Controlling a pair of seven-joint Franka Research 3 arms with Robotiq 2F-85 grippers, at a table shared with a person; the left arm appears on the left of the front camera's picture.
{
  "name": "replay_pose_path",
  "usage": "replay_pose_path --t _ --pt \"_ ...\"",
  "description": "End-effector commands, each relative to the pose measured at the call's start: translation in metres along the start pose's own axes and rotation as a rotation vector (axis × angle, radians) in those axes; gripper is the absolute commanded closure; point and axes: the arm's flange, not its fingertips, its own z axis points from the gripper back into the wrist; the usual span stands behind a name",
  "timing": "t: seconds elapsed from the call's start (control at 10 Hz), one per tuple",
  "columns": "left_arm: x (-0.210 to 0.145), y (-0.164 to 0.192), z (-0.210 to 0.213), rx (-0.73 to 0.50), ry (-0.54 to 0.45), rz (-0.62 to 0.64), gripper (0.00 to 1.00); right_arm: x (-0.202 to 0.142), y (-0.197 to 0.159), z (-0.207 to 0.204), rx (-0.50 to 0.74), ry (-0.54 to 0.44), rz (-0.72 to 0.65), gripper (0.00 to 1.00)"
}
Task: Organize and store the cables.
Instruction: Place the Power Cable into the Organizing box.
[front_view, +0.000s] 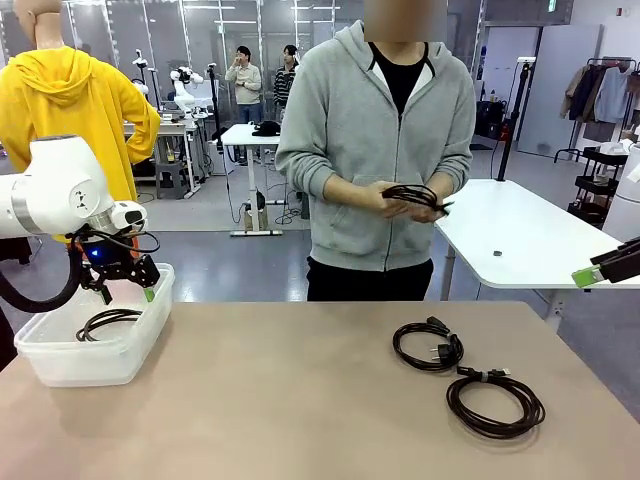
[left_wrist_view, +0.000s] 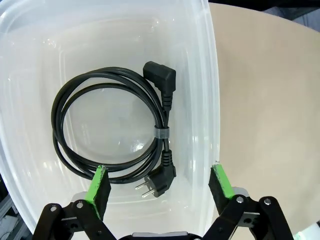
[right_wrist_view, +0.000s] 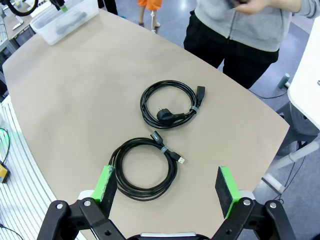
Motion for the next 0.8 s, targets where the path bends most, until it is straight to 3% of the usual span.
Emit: replay_pose_path --t 0.0,0.7 --pt "-0.0001 0.0007 0.0003 0.003 -0.005 -0.001 0.00 0.0025 0.0015 0.0002 0.005 0.008 -0.019 0.00" --pt "-0.0001 0.0007 0.0003 0.003 -0.005 -0.001 0.00 0.0025 0.0015 0.0002 0.005 0.008 -0.019 0.00"
